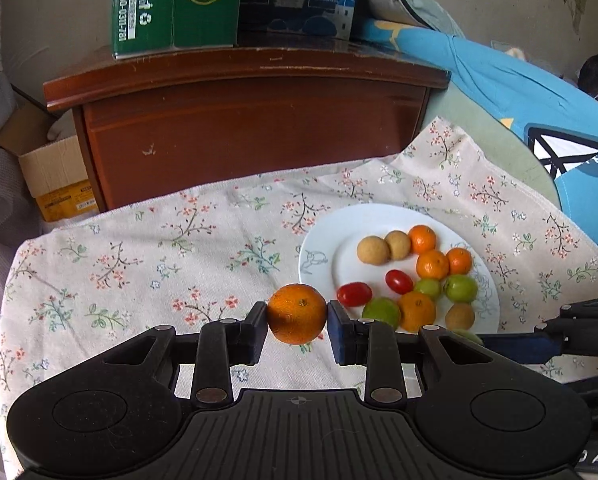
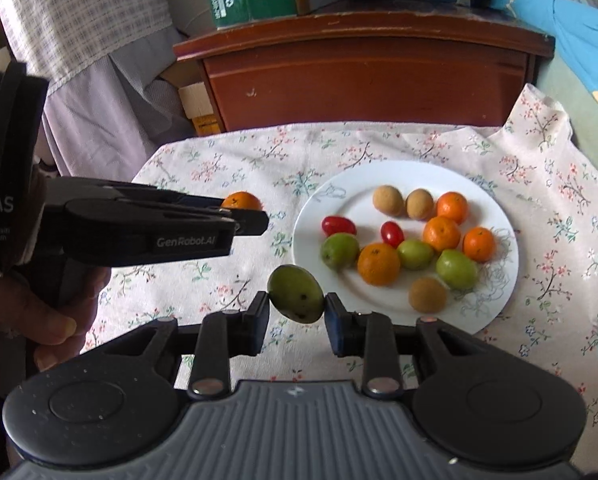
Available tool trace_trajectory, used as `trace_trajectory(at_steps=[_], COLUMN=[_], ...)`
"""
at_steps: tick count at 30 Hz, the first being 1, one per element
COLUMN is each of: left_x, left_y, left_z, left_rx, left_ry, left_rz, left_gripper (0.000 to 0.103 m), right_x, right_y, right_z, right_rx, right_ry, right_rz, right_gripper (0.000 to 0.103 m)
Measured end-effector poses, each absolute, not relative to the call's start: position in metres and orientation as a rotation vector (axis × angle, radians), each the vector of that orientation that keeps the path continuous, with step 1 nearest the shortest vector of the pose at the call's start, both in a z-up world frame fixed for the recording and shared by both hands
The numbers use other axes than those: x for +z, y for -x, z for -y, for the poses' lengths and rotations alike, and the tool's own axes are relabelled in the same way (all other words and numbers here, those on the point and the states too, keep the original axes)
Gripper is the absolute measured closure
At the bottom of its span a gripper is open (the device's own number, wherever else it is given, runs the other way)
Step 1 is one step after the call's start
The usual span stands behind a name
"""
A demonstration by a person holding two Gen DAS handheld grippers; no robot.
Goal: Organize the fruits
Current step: 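Carry the orange and green fruit onto the plate and open both grippers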
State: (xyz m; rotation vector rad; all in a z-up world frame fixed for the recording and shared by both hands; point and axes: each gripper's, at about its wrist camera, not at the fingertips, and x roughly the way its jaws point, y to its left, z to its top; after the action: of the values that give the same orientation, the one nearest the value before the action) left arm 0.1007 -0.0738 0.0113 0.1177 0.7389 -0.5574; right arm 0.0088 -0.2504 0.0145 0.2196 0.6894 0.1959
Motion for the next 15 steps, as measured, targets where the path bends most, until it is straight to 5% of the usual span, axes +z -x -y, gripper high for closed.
trace_trajectory(at_steps=[15], left_x=[0.029], left_y=[-0.106], left_z=[0.089], left_rx=[-0.585], left_ry=[-0.039], left_rz=[-0.689], left_gripper=[0.074], right_x=[0.038], right_y=[-0.022], right_z=[0.295], right_rx=[0.046], right_ry=[-0.348], right_rz=[-0.584], right_gripper=[0.073])
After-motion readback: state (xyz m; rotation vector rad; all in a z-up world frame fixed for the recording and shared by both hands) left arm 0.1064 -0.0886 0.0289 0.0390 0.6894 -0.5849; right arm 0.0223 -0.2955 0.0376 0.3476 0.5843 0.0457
